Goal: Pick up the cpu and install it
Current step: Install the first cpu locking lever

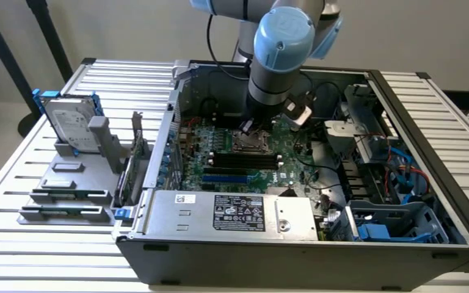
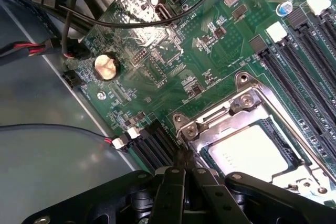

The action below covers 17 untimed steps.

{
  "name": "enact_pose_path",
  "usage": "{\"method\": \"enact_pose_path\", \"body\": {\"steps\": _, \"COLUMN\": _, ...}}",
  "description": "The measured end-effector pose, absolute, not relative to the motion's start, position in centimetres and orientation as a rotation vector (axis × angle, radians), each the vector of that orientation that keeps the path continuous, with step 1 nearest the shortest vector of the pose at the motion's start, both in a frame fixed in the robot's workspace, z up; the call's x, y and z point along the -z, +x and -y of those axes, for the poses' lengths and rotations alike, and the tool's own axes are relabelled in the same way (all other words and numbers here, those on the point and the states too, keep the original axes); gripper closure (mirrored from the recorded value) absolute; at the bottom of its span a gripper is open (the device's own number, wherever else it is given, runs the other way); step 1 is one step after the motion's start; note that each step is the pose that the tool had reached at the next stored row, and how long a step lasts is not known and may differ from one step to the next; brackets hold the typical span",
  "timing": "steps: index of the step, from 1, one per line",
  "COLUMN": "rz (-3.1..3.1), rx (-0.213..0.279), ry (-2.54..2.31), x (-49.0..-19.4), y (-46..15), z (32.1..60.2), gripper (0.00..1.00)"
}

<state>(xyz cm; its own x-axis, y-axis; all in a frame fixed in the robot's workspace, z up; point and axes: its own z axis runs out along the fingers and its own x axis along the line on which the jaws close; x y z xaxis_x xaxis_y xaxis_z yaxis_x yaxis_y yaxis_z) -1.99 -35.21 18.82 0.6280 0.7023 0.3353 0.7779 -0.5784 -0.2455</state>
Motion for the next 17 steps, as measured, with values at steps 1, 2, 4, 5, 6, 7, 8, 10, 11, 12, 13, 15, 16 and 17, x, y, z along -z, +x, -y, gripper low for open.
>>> {"method": "enact_pose_path", "body": {"steps": 1, "rz": 1.179, "rx": 0.286, "ry": -2.482, "x": -18.8, "y": -2.0, "z": 35.2, "gripper": 0.89}}
{"method": "enact_pose_path", "body": {"steps": 2, "rz": 1.178, "rx": 0.287, "ry": -2.479, "x": -18.7, "y": -2.0, "z": 35.2, "gripper": 0.89}}
{"method": "enact_pose_path", "body": {"steps": 4, "rz": 1.175, "rx": 0.290, "ry": -2.475, "x": -18.7, "y": -2.0, "z": 35.2, "gripper": 0.89}}
{"method": "enact_pose_path", "body": {"steps": 5, "rz": 1.174, "rx": 0.289, "ry": -2.473, "x": -18.7, "y": -2.0, "z": 35.2, "gripper": 0.89}}
{"method": "enact_pose_path", "body": {"steps": 6, "rz": 1.173, "rx": 0.286, "ry": -2.472, "x": -18.8, "y": -2.0, "z": 35.3, "gripper": 0.89}}
{"method": "enact_pose_path", "body": {"steps": 7, "rz": 1.172, "rx": 0.282, "ry": -2.472, "x": -19.0, "y": -2.0, "z": 35.3, "gripper": 0.89}}
{"method": "enact_pose_path", "body": {"steps": 8, "rz": 1.171, "rx": 0.279, "ry": -2.472, "x": -19.1, "y": -2.0, "z": 35.4, "gripper": 0.89}}
{"method": "enact_pose_path", "body": {"steps": 10, "rz": 1.169, "rx": 0.273, "ry": -2.472, "x": -19.5, "y": -2.0, "z": 35.6, "gripper": 0.89}}
{"method": "enact_pose_path", "body": {"steps": 11, "rz": 1.169, "rx": 0.271, "ry": -2.471, "x": -19.7, "y": -2.0, "z": 35.7, "gripper": 0.89}}
{"method": "enact_pose_path", "body": {"steps": 12, "rz": 1.168, "rx": 0.268, "ry": -2.471, "x": -19.9, "y": -2.0, "z": 35.8, "gripper": 0.89}}
{"method": "enact_pose_path", "body": {"steps": 13, "rz": 1.167, "rx": 0.266, "ry": -2.471, "x": -20.1, "y": -2.0, "z": 35.9, "gripper": 0.89}}
{"method": "enact_pose_path", "body": {"steps": 15, "rz": 1.166, "rx": 0.264, "ry": -2.470, "x": -20.3, "y": -2.0, "z": 36.2, "gripper": 0.89}}
{"method": "enact_pose_path", "body": {"steps": 16, "rz": 1.166, "rx": 0.263, "ry": -2.471, "x": -20.4, "y": -2.0, "z": 36.3, "gripper": 0.89}}
{"method": "enact_pose_path", "body": {"steps": 17, "rz": 1.166, "rx": 0.263, "ry": -2.471, "x": -20.5, "y": -2.0, "z": 36.6, "gripper": 0.89}}
